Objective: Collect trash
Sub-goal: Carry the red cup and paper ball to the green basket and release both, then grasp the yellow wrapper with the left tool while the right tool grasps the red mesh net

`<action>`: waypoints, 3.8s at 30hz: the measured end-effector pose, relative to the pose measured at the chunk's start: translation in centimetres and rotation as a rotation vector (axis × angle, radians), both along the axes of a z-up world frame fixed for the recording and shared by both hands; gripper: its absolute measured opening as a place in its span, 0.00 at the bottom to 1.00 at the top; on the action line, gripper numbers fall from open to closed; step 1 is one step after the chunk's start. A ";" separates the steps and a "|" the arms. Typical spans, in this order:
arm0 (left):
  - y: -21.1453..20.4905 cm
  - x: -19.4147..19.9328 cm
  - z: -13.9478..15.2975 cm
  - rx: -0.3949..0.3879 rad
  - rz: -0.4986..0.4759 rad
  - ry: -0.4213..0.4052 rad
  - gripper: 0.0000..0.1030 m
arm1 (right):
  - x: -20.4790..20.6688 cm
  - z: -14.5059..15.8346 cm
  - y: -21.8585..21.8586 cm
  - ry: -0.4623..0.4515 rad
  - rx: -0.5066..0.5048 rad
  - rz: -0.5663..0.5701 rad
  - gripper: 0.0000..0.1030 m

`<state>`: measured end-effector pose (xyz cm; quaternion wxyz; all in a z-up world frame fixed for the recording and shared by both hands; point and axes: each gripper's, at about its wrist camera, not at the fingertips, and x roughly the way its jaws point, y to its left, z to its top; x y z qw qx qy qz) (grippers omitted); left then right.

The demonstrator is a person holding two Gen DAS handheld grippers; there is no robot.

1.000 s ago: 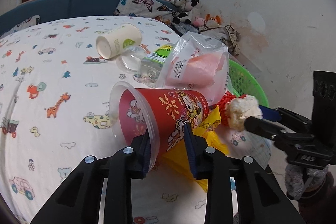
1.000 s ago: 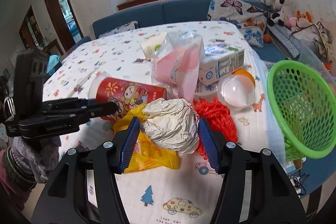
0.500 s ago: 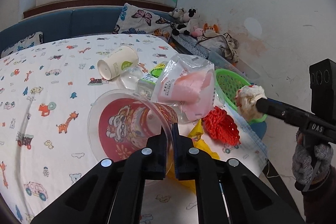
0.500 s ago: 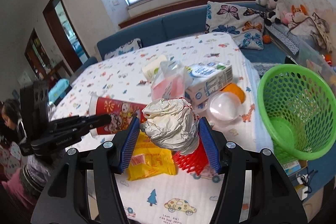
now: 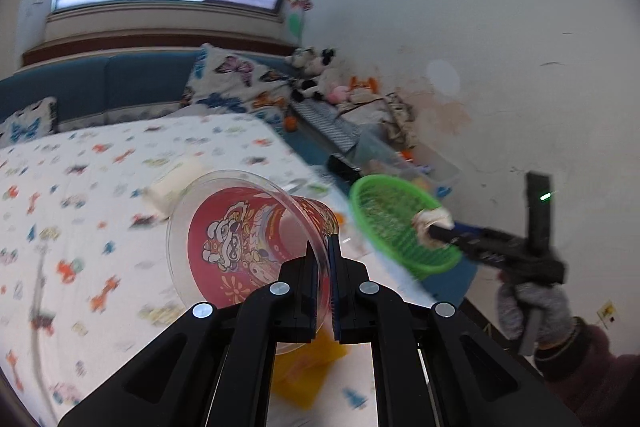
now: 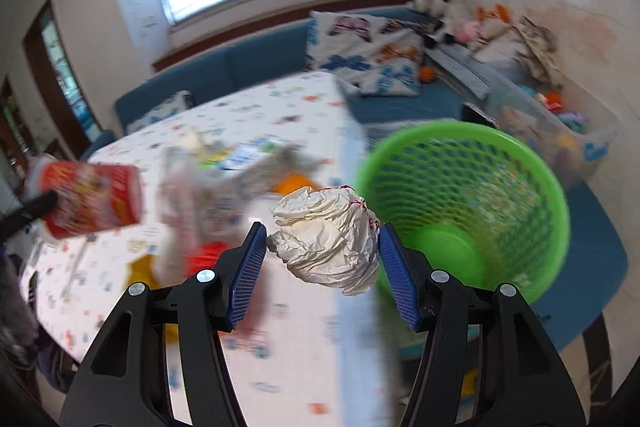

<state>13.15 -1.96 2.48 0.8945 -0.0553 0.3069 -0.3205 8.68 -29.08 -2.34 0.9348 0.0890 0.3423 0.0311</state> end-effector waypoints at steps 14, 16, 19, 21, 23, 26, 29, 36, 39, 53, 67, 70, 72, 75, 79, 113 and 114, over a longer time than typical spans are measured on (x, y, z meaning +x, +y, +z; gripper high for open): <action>-16.0 5.5 0.1 0.041 -0.207 0.045 0.05 | 0.5 -5.5 -9.1 0.110 0.005 -0.154 0.62; -18.1 6.4 -0.6 0.056 -0.228 0.069 0.05 | 0.5 -5.7 -9.7 0.111 0.010 -0.159 0.67; -21.3 7.3 -1.6 0.097 -0.260 0.087 0.05 | 0.0 -5.5 -10.4 0.101 0.007 -0.170 0.68; -23.3 7.8 -2.5 0.126 -0.284 0.101 0.05 | -0.3 -5.3 -10.6 0.096 0.005 -0.173 0.68; -24.9 8.0 -3.2 0.149 -0.293 0.117 0.05 | -0.9 -5.0 -10.8 0.086 -0.005 -0.180 0.68; -27.0 8.5 -4.7 0.175 -0.315 0.155 0.05 | -1.9 -4.5 -11.2 0.067 -0.018 -0.189 0.69; -28.6 8.7 -6.1 0.210 -0.326 0.176 0.05 | -2.8 -4.5 -11.7 0.060 -0.013 -0.198 0.70; -31.0 9.0 -8.3 0.307 -0.343 0.188 0.06 | -3.3 -5.3 -12.1 0.078 0.010 -0.213 0.70; -31.2 9.4 -8.8 0.325 -0.336 0.199 0.09 | -3.3 -5.6 -11.8 0.087 0.020 -0.208 0.70; -29.3 8.0 -7.1 0.307 -0.309 0.143 0.45 | -4.0 -5.1 -11.1 0.072 0.024 -0.200 0.70; -20.6 3.9 -2.9 0.214 -0.211 0.052 0.49 | -5.1 -2.8 -6.5 0.019 0.020 -0.120 0.71; -18.0 3.0 -2.3 0.194 -0.176 0.042 0.52 | -5.2 -2.4 -5.0 0.012 0.018 -0.095 0.71; -16.1 2.5 -2.0 0.178 -0.148 0.036 0.54 | -5.2 -2.2 -4.0 0.006 0.018 -0.076 0.72; -13.8 1.6 -1.7 0.178 -0.109 0.014 0.57 | -5.2 -1.8 -2.6 -0.004 0.014 -0.048 0.72; -11.0 0.2 -2.0 0.199 -0.058 -0.010 0.59 | -5.0 -1.3 -0.6 -0.015 0.010 -0.011 0.73; 0.4 -1.3 -9.4 0.201 0.114 0.161 0.61 | 1.5 -5.5 10.5 0.105 -0.011 0.216 0.68; 0.4 -1.1 -9.5 0.203 0.107 0.161 0.61 | 1.8 -5.6 10.6 0.108 -0.011 0.216 0.67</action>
